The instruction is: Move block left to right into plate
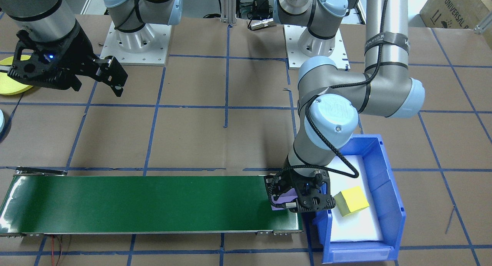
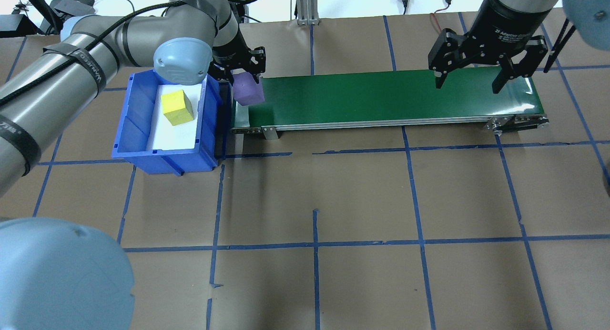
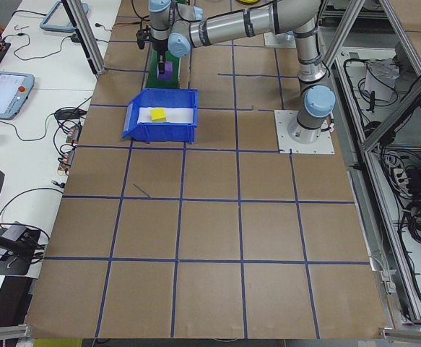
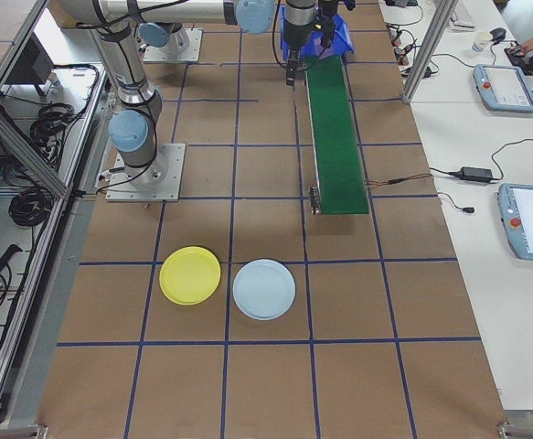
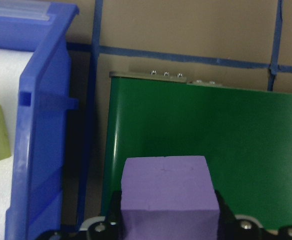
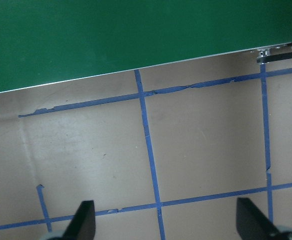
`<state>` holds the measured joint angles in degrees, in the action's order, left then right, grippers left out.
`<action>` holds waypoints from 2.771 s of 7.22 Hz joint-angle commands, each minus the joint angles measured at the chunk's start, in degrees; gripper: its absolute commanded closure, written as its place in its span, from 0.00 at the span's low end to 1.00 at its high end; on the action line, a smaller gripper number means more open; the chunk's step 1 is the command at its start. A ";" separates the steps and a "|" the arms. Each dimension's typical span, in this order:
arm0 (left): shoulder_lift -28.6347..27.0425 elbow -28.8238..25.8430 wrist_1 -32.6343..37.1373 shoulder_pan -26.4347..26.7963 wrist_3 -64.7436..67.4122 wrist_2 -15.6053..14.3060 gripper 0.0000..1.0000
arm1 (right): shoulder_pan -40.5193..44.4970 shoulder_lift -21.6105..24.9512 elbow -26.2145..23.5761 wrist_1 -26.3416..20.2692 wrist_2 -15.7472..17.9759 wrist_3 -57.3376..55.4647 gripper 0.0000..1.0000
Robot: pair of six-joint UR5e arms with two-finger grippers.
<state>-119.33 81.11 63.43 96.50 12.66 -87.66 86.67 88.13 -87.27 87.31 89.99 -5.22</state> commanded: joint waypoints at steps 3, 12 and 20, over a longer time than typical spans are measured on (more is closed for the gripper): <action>-1.88 0.01 -1.63 0.00 -0.18 -0.05 0.00 | 0.17 0.11 -0.62 0.14 1.68 -0.31 0.00; 10.54 5.54 5.85 -14.57 -16.53 -3.92 0.00 | 0.26 0.73 -0.09 0.14 2.03 0.39 0.00; -1.08 6.34 -6.30 -14.85 -14.69 -4.27 0.00 | -11.78 -14.73 1.85 20.33 1.41 17.34 0.00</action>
<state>-120.11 87.26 57.24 81.65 -3.07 -91.87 75.90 75.56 -85.08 104.09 91.42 10.42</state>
